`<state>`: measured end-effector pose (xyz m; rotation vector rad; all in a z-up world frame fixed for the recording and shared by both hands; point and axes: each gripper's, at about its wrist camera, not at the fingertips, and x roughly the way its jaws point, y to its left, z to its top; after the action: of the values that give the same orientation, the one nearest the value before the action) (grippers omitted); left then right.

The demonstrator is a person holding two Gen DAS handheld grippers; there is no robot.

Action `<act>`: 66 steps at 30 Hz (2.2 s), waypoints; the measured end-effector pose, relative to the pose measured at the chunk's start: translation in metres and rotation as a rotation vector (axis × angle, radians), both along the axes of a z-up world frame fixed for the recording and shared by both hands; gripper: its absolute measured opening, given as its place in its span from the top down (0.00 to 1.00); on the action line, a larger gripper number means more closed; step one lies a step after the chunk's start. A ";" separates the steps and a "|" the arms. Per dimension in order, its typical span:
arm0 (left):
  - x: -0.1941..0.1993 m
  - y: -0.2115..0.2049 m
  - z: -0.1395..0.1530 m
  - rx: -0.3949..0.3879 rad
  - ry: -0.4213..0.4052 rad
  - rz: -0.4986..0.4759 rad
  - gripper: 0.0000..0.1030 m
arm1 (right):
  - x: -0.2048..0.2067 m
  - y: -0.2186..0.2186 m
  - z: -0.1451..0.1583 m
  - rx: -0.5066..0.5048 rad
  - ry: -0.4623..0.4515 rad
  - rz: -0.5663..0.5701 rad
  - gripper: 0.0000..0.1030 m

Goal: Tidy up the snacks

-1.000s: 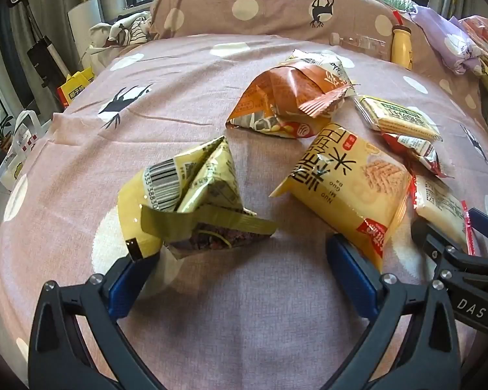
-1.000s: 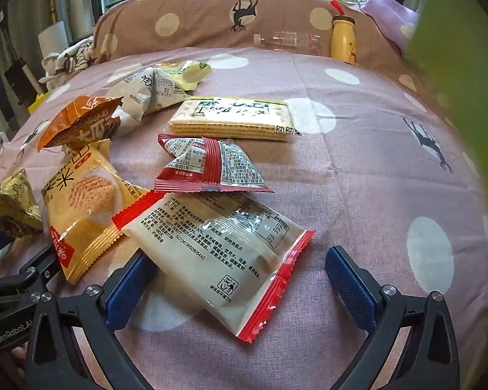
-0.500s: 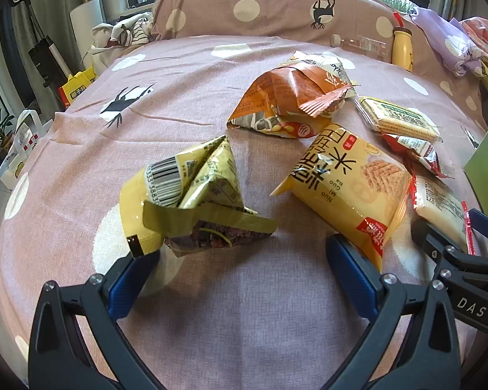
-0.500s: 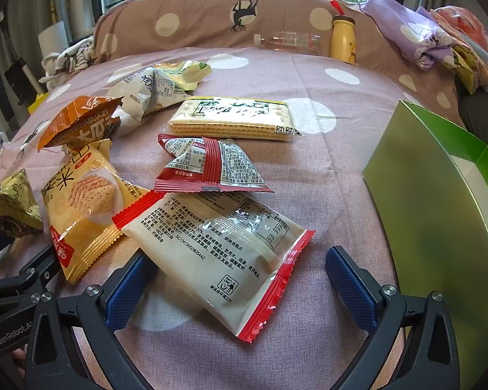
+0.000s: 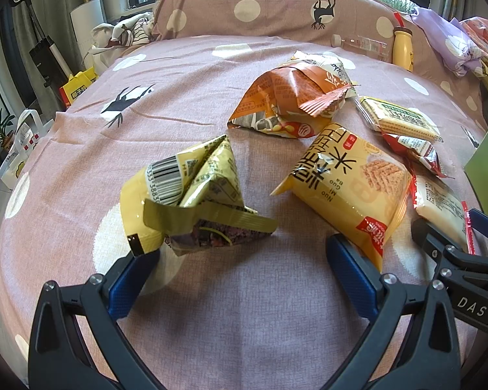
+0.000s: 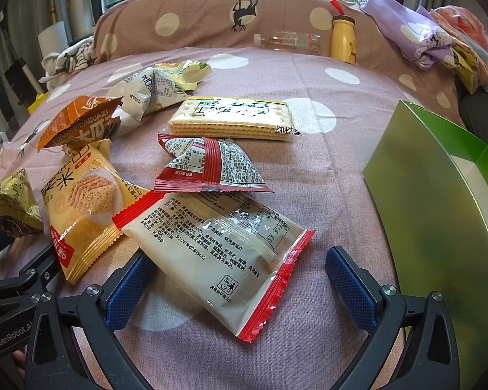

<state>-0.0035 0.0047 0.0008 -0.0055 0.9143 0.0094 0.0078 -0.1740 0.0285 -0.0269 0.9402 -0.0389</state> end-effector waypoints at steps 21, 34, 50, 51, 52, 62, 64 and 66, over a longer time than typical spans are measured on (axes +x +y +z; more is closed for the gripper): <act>0.001 0.002 0.003 -0.004 0.018 -0.005 0.00 | 0.002 0.004 -0.001 -0.010 0.006 0.000 0.00; -0.018 0.017 0.042 -0.175 -0.049 -0.016 0.11 | -0.002 0.005 0.021 0.076 0.017 0.006 0.00; 0.000 0.042 0.131 -0.305 -0.196 -0.045 0.23 | 0.018 0.027 0.141 0.252 -0.168 -0.025 0.01; 0.002 0.045 0.126 -0.313 -0.183 -0.050 0.24 | 0.021 0.029 0.140 0.286 -0.163 0.007 0.01; 0.003 0.049 0.118 -0.324 -0.161 -0.057 0.26 | 0.025 0.034 0.135 0.312 -0.150 0.044 0.01; 0.015 0.089 0.047 -0.503 0.138 0.069 0.46 | 0.053 0.087 0.068 0.523 0.118 0.228 0.37; 0.014 0.090 0.047 -0.530 0.148 0.060 0.46 | 0.058 0.097 0.061 0.582 0.156 0.259 0.41; 0.013 0.086 0.048 -0.504 0.145 0.045 0.46 | 0.060 0.107 0.052 0.620 0.188 0.291 0.41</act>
<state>0.0099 0.0909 0.0488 -0.4995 1.0418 -0.1808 0.0677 -0.0666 0.0808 0.4116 1.0947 0.5318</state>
